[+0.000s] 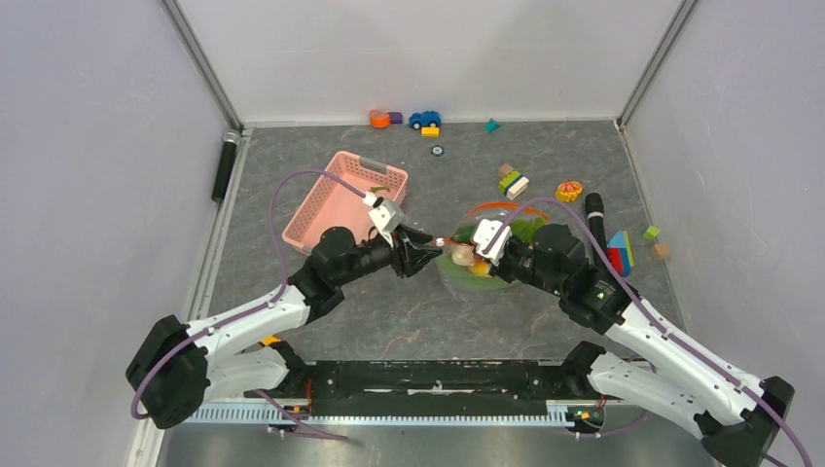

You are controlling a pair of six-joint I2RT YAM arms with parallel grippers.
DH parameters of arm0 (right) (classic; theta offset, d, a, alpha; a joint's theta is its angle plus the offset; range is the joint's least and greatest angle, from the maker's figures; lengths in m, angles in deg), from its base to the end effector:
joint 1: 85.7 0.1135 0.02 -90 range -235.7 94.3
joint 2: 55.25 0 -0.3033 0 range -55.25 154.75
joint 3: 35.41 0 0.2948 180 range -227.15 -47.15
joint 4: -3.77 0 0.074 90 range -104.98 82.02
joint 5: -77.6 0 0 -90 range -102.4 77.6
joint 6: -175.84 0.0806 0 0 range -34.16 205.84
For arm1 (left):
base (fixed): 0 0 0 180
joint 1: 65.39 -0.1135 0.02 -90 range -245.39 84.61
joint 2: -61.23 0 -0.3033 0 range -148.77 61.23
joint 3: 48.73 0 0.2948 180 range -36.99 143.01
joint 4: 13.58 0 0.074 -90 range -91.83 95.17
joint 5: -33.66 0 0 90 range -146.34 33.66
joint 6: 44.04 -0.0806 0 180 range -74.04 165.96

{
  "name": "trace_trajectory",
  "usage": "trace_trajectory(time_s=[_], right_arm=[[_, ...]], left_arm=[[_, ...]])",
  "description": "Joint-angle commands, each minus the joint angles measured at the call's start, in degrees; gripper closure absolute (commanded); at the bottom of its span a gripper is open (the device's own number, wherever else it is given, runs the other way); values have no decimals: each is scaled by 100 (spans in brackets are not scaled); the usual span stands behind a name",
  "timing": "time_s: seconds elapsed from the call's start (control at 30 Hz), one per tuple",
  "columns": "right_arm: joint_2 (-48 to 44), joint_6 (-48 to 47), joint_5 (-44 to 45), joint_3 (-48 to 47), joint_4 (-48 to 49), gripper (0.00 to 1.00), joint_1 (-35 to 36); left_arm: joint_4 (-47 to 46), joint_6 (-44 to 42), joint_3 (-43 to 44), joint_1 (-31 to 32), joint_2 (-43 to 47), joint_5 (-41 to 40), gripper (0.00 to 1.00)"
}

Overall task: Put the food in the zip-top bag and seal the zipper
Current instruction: Zip the zipper food storage bag at the center of the board.

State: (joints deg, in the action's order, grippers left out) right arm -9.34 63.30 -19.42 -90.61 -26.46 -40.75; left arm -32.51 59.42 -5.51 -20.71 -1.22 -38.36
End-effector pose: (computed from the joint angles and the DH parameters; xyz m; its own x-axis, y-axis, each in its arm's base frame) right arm 0.1655 0.1792 0.3239 0.0661 -0.4715 -0.8794 -0.8192 0.4775 -0.3177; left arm 0.2020 -0.2348 0.2845 -0.2104 -0.1033 -0.9721 0.8630 0.4475 -0.2343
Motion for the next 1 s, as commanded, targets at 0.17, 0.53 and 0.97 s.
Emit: trace_trajectory(time_s=[0.17,0.53,0.97], right_arm=[[-117,297,-45,-118,461,100,-3],[9,-873,-1734,-426,279,39,-5],[1469,-1848,-2730,-2052,-1122,41,5]], left_arm=[[-554,48,147,-30,-117,463,98],[-347,-86,278,-35,-99,859,98],[-51,-250,345,-30,100,1059,98]])
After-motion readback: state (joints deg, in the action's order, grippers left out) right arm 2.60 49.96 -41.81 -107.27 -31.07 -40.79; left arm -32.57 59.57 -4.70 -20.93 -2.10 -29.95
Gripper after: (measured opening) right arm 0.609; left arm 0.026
